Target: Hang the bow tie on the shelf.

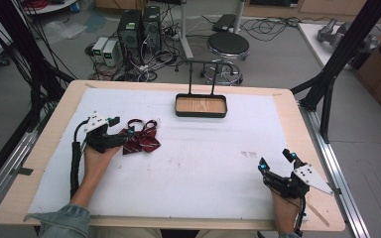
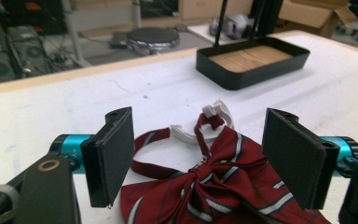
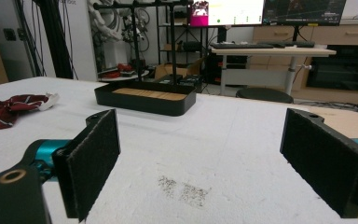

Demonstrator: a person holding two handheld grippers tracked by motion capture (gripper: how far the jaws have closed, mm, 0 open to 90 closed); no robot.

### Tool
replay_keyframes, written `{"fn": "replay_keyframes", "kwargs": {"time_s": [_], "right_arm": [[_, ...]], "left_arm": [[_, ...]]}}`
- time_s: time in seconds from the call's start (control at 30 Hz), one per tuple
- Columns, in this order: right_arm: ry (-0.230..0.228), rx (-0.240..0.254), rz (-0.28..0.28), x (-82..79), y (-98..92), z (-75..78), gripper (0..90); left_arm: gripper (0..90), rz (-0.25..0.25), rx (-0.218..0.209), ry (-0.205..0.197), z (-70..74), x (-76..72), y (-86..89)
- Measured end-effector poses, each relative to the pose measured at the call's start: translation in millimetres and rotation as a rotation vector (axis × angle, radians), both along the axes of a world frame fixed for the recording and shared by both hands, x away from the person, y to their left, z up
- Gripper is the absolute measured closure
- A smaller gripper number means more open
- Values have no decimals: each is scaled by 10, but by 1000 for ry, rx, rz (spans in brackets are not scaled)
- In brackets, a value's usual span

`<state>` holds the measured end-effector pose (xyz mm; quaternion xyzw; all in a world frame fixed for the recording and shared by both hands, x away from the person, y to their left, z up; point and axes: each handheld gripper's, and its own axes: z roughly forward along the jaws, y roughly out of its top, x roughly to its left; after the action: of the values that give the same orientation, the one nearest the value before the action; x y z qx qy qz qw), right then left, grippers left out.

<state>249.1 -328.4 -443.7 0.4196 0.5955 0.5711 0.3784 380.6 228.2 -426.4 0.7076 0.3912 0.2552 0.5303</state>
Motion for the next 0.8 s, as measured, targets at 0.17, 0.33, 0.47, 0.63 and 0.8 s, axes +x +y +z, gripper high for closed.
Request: {"fn": "replay_keyframes", "kwargs": {"time_s": [0.17, 0.33, 0.47, 0.63, 0.8], "right_arm": [[0, 1, 3, 1, -1, 0, 110], [-1, 2, 4, 2, -1, 0, 110], [0, 4, 5, 2, -1, 0, 110], [0, 4, 7, 1, -2, 0, 110], [-1, 4, 8, 2, -2, 0, 110]], "left_arm": [[318, -16, 54, 13, -114, 102, -91], [342, -25, 87, 36, -156, 180, -138], [342, -23, 116, 59, -168, 273, -178], [349, -40, 133, 105, -195, 328, -190], [397, -73, 169, 178, -201, 361, -188]]}}
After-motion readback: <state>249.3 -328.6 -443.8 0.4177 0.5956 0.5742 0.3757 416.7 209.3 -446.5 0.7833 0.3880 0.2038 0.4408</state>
